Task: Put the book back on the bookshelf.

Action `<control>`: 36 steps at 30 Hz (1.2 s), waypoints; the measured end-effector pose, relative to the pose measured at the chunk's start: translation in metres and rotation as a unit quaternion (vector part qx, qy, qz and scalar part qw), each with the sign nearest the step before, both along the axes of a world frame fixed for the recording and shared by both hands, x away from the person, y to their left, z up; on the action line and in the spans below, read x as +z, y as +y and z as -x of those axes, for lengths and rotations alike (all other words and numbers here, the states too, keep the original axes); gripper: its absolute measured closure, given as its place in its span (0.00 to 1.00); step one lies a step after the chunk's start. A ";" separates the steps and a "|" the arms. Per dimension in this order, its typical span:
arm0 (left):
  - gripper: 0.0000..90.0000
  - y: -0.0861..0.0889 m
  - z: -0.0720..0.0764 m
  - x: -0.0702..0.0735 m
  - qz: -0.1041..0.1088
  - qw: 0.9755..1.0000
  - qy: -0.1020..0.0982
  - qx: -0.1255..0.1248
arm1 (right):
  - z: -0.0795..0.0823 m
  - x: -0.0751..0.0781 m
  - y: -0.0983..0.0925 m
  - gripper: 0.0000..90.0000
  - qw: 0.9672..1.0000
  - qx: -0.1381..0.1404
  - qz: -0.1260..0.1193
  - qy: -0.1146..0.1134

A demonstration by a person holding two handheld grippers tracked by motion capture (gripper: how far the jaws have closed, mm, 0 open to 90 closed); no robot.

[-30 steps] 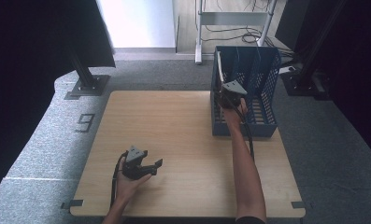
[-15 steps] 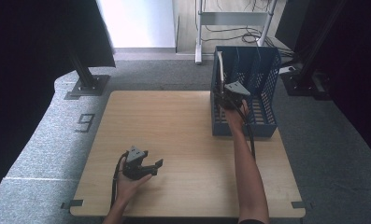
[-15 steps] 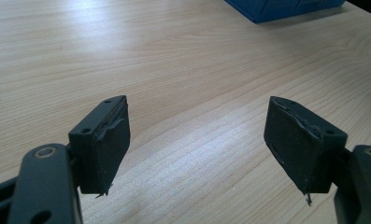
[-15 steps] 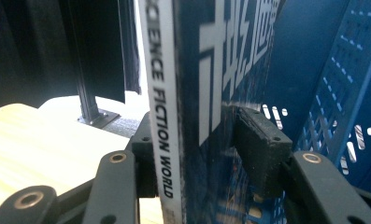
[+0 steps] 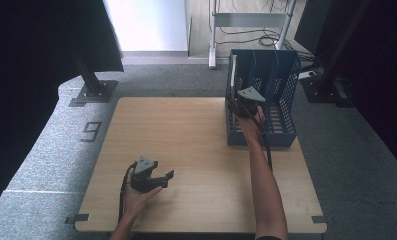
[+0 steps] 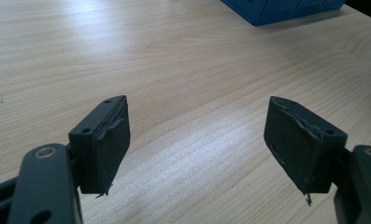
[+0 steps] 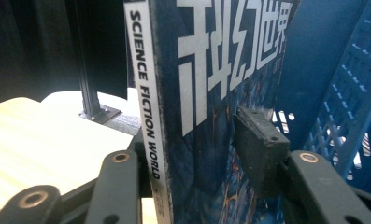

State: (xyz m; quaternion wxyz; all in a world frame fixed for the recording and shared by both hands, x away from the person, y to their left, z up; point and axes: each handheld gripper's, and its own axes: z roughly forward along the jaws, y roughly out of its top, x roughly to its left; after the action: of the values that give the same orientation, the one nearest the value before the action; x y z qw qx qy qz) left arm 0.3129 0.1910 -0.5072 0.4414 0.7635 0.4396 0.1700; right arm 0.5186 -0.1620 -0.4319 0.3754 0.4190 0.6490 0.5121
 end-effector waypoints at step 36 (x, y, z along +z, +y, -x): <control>0.25 0.000 0.002 0.002 0.004 1.000 -0.001 -0.005 | 0.045 0.008 -0.011 0.45 0.999 0.029 -0.025 -0.012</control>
State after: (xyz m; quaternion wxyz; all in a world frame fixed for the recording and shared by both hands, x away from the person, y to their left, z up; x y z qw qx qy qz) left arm 0.3105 0.1909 -0.5050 0.4455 0.7637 0.4365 0.1667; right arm 0.4734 -0.1732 -0.4237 0.3574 0.4035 0.6434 0.5436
